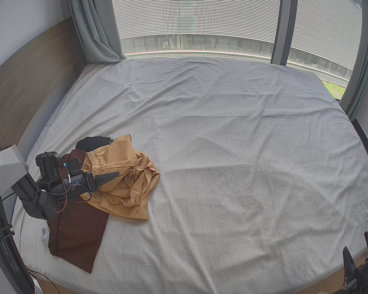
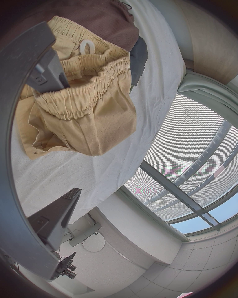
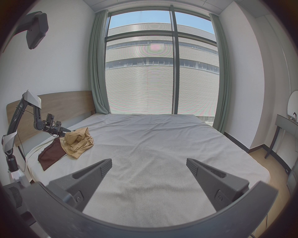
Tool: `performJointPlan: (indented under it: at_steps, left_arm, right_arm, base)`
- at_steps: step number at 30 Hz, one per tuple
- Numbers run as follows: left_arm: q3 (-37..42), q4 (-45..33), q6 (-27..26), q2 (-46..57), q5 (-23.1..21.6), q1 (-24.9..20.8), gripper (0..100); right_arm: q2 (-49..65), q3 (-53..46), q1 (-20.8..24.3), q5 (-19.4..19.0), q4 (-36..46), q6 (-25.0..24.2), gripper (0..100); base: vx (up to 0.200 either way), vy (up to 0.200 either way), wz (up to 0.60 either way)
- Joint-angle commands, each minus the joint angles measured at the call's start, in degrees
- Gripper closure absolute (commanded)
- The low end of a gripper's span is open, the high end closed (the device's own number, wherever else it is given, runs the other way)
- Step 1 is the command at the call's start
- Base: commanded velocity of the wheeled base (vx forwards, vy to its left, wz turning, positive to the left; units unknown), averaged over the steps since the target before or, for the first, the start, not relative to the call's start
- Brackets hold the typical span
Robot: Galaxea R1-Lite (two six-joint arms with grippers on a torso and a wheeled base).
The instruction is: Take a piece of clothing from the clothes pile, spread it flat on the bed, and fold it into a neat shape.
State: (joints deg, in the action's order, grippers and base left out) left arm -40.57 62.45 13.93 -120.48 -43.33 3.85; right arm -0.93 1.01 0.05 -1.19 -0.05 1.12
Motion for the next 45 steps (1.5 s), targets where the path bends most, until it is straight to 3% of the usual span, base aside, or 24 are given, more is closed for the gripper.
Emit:
performJointPlan:
  at_steps: [1,7,8,22,38,45]
  left_arm:
    - [-0.3,0.3,0.0,-0.7,0.0,-0.2,0]
    - [-0.3,0.4,-0.1,-1.1,0.1,-0.1,0]
    - [-0.5,0.4,-0.1,-1.1,0.1,0.0,100]
    - [0.8,0.6,0.1,0.3,-0.1,0.4,100]
    - [8.4,1.5,4.5,13.1,0.0,-1.1,100]
    - [9.0,1.5,4.5,16.9,6.6,-3.1,100]
  right_arm:
    - [0.9,-0.9,0.0,0.0,-0.1,0.0,0]
    - [0.9,-0.9,0.0,0.0,-0.1,0.0,0]
    - [0.9,-0.9,0.0,0.0,0.0,0.0,0]
    - [0.9,-0.9,0.0,0.0,0.0,0.0,0]
    - [0.9,-0.9,0.0,0.0,-0.1,0.0,0]
    - [0.9,-0.9,0.0,0.0,0.0,0.0,0]
  base:
    - [0.0,0.0,0.0]
    - [0.0,0.0,0.0]
    - [0.0,0.0,0.0]
    - [0.0,0.0,0.0]
    - [0.0,0.0,0.0]
    - [0.0,0.0,0.0]
